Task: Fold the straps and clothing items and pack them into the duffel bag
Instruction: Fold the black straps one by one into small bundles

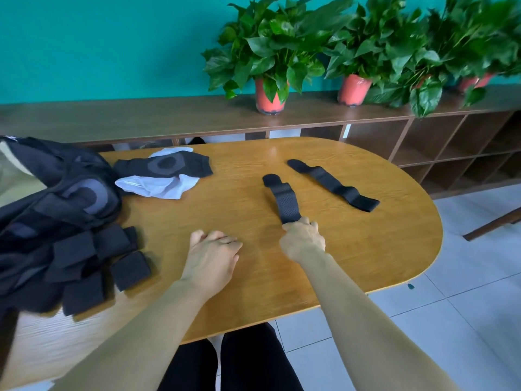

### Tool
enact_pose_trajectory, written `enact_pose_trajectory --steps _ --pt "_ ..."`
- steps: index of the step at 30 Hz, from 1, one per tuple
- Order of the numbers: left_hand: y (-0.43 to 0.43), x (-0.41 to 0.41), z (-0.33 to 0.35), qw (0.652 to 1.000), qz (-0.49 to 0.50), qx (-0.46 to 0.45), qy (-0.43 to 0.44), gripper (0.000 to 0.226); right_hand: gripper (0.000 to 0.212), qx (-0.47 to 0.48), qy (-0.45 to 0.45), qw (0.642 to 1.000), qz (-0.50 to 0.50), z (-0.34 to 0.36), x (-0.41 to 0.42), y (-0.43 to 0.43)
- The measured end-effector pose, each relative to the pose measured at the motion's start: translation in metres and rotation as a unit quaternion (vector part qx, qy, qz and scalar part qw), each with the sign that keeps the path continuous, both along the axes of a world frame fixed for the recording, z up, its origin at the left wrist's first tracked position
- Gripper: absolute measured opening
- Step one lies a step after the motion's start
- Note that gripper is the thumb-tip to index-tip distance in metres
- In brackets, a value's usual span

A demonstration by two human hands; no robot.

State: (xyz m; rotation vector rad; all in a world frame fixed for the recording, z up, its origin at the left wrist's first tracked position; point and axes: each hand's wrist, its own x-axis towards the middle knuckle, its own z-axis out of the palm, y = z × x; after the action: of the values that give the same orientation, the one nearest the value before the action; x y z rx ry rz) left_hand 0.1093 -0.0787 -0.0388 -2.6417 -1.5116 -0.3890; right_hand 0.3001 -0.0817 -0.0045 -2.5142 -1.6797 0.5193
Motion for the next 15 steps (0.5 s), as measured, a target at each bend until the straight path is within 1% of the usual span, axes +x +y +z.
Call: enact_pose_trajectory --steps 3,6,8,13,15 --pt "-0.008 -0.011 0.003 1.0 0.002 -0.009 0.001 0.021 0.038 -0.009 0.025 1.0 0.003 0.002 -0.021 -0.006" --pt "-0.014 -0.021 0.006 1.0 0.0 0.0 0.0 0.012 0.038 -0.018 0.052 0.999 0.003 0.003 -0.043 -0.011" --pt "-0.017 -0.028 0.007 1.0 0.008 0.011 0.0 0.01 0.038 -0.018 0.07 0.997 0.0 0.004 -0.058 -0.014" --pt "-0.024 -0.041 0.013 1.0 0.012 0.01 0.015 0.02 0.037 -0.008 0.103 0.995 -0.007 0.004 -0.089 -0.02" --pt "-0.026 -0.046 0.014 1.0 0.01 0.011 0.012 0.019 0.037 0.001 0.144 0.99 -0.013 0.005 -0.094 -0.021"
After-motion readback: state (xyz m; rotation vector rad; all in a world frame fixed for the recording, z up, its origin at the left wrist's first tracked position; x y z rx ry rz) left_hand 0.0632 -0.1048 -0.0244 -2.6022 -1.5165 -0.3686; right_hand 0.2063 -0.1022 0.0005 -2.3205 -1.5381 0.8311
